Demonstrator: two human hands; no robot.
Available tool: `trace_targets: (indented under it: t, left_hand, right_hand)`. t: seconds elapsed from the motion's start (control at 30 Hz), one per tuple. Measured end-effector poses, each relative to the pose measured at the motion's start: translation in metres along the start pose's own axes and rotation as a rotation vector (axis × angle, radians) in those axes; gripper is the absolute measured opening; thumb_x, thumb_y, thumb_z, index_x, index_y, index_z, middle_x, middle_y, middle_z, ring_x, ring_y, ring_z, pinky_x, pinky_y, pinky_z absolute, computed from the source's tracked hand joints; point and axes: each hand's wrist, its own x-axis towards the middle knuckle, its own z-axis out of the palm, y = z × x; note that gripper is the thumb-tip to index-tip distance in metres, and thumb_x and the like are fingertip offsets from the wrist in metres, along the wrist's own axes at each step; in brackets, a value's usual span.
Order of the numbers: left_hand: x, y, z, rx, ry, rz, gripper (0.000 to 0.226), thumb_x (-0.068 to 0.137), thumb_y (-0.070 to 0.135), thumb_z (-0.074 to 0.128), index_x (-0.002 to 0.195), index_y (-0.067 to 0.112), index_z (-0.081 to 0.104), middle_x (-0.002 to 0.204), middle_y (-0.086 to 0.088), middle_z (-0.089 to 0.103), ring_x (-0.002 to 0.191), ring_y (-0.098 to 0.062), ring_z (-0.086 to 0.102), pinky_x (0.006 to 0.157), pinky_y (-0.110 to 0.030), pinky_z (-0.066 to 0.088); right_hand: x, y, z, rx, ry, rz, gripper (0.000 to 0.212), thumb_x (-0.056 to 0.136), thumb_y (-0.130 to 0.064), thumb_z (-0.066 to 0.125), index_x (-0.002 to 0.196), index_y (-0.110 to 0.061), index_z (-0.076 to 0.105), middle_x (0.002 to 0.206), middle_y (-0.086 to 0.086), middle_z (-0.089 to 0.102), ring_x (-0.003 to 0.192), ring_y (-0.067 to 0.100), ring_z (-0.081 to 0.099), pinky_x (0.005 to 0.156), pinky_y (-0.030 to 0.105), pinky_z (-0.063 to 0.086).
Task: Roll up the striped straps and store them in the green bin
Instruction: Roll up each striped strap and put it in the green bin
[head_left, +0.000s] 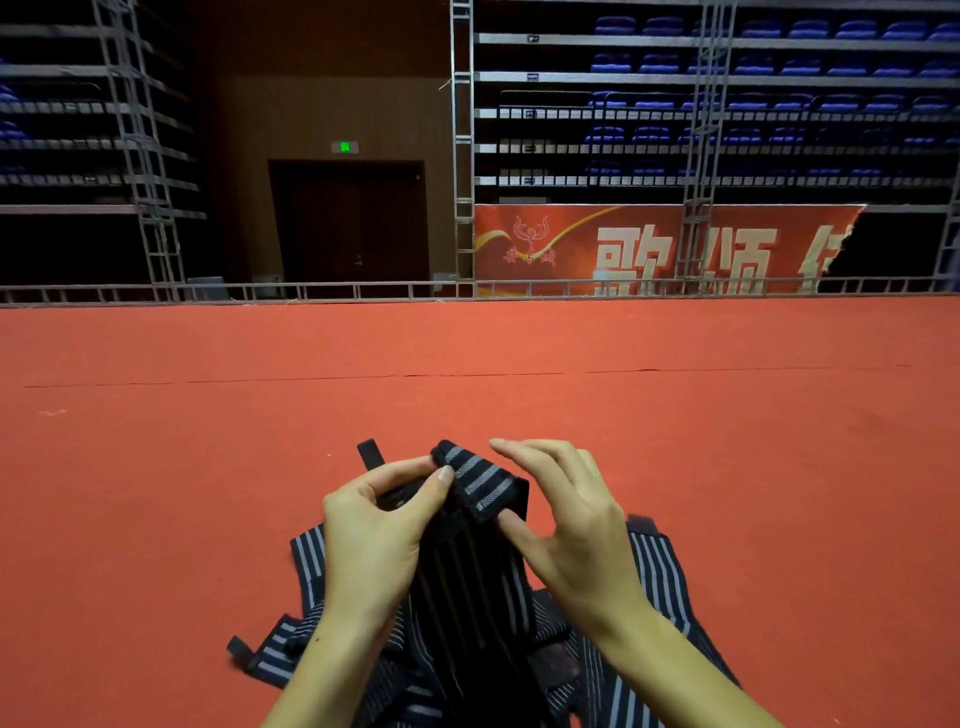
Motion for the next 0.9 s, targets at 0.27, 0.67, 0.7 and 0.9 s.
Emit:
trace_targets:
  t: [0.27, 0.67, 0.7, 0.9]
  left_hand:
    - [0.003, 0.005, -0.015, 0.085, -0.224, 0.066, 0.032, 0.092, -0.002, 0.080, 0.114, 0.021, 0.083, 0.111, 0.005, 0.083, 0.111, -0.012, 0.078, 0.104, -0.044, 0.059]
    - [0.001, 0.012, -0.032, 0.096, -0.386, 0.278, 0.045, 0.096, -0.004, 0.072, 0.123, 0.030, 0.079, 0.138, 0.008, 0.074, 0.138, -0.012, 0.063, 0.115, -0.036, 0.052]
    - [0.001, 0.013, -0.032, 0.084, -0.392, 0.287, 0.045, 0.096, -0.006, 0.071, 0.122, 0.029, 0.080, 0.139, 0.007, 0.074, 0.139, -0.013, 0.063, 0.115, -0.033, 0.051]
    - [0.006, 0.013, -0.034, 0.042, -0.303, 0.312, 0.037, 0.094, -0.006, 0.072, 0.125, 0.013, 0.077, 0.132, 0.003, 0.077, 0.133, -0.015, 0.068, 0.110, -0.032, 0.055]
  right_hand:
    - [0.009, -0.009, 0.002, 0.321, 0.047, 0.064, 0.080, 0.093, 0.003, 0.078, 0.159, -0.031, 0.046, 0.105, -0.014, 0.077, 0.101, 0.004, 0.075, 0.093, 0.028, 0.061]
    - [0.014, 0.000, -0.019, 0.629, -0.076, 0.495, 0.069, 0.099, -0.015, 0.076, 0.155, -0.034, 0.040, 0.094, 0.001, 0.082, 0.090, 0.018, 0.080, 0.087, 0.032, 0.061]
    - [0.014, 0.002, -0.020, 0.711, -0.109, 0.531, 0.069, 0.100, -0.014, 0.075, 0.155, -0.034, 0.039, 0.096, 0.006, 0.082, 0.093, 0.022, 0.080, 0.089, 0.035, 0.061]
    - [0.015, 0.006, -0.027, 0.869, -0.152, 0.617, 0.062, 0.099, -0.013, 0.075, 0.151, -0.032, 0.047, 0.098, 0.019, 0.080, 0.088, 0.032, 0.077, 0.085, 0.041, 0.062]
